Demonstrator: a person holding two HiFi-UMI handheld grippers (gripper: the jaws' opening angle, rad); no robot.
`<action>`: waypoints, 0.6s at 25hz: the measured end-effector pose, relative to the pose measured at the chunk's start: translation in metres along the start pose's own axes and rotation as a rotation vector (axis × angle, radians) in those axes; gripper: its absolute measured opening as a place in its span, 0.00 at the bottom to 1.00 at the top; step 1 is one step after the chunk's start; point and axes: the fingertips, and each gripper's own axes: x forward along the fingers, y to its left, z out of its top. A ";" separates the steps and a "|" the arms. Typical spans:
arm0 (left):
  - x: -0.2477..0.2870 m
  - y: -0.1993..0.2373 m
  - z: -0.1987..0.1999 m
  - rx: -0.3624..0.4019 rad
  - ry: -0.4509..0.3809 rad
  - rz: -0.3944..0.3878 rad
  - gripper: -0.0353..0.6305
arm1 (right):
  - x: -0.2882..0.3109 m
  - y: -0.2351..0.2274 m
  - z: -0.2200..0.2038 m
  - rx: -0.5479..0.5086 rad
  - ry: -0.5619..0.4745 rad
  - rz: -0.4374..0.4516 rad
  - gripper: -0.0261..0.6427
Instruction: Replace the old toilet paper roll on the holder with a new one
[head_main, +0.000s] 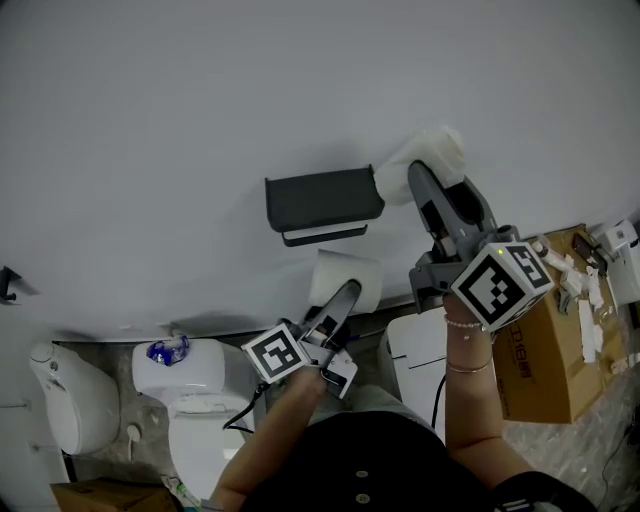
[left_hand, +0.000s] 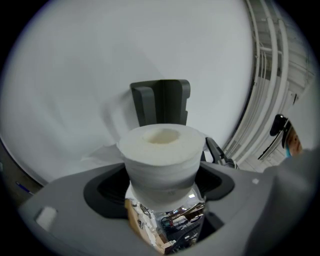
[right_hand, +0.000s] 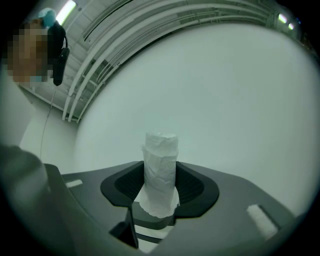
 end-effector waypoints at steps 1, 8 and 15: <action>0.003 0.000 -0.003 -0.002 0.008 0.000 0.66 | -0.006 -0.006 0.001 0.019 -0.012 -0.012 0.31; 0.014 -0.001 -0.016 -0.010 0.044 -0.002 0.66 | -0.038 -0.048 -0.011 0.188 -0.088 -0.089 0.31; 0.011 0.005 -0.021 -0.005 0.053 0.022 0.66 | -0.052 -0.068 -0.041 0.338 -0.110 -0.129 0.31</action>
